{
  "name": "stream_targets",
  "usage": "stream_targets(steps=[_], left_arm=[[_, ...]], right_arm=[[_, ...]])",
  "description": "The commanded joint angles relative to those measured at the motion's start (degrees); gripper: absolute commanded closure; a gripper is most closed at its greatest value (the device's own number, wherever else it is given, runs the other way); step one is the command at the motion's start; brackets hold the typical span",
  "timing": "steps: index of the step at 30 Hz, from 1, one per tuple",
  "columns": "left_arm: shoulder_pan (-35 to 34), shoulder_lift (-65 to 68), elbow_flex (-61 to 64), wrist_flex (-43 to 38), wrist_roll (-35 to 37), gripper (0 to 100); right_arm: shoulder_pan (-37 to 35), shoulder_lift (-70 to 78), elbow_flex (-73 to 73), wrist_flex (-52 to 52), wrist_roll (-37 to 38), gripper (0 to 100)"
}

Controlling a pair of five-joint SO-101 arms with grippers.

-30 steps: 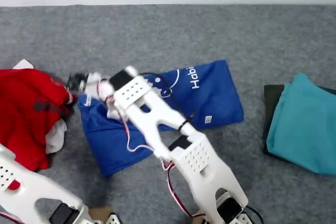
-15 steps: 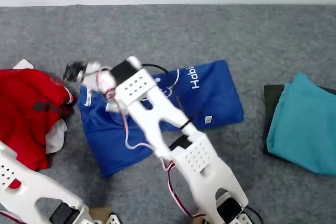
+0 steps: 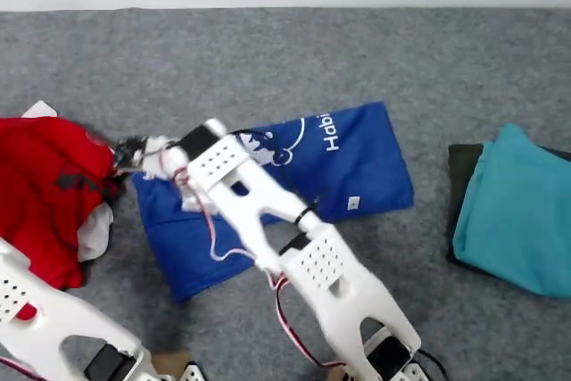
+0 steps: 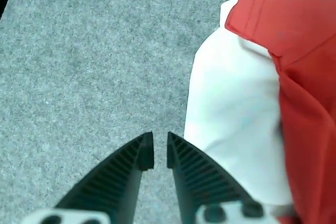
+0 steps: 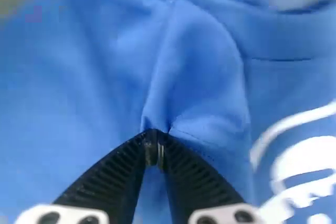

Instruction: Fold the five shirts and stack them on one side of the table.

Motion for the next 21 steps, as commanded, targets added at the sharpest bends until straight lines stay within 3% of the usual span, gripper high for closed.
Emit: stream_targets(steps=[1,6,10,21], left_arm=[[0.44,-4.31,-0.13,1.32,-0.09,95],[0.44,-4.31,-0.13,1.32,-0.09,95],[0.44,-4.31,-0.13,1.32,-0.09,95],[0.53,-4.31,-0.13,1.32,-0.09,95]], right_arm=[[4.18,-0.40,-5.36,-8.13,3.16,98.8],[4.88,0.04,-18.11,-10.15,3.34,98.8],[4.62,0.04,-19.96,-8.31,3.34,98.8],[2.24,1.98,-19.69,8.40,2.99,98.3]])
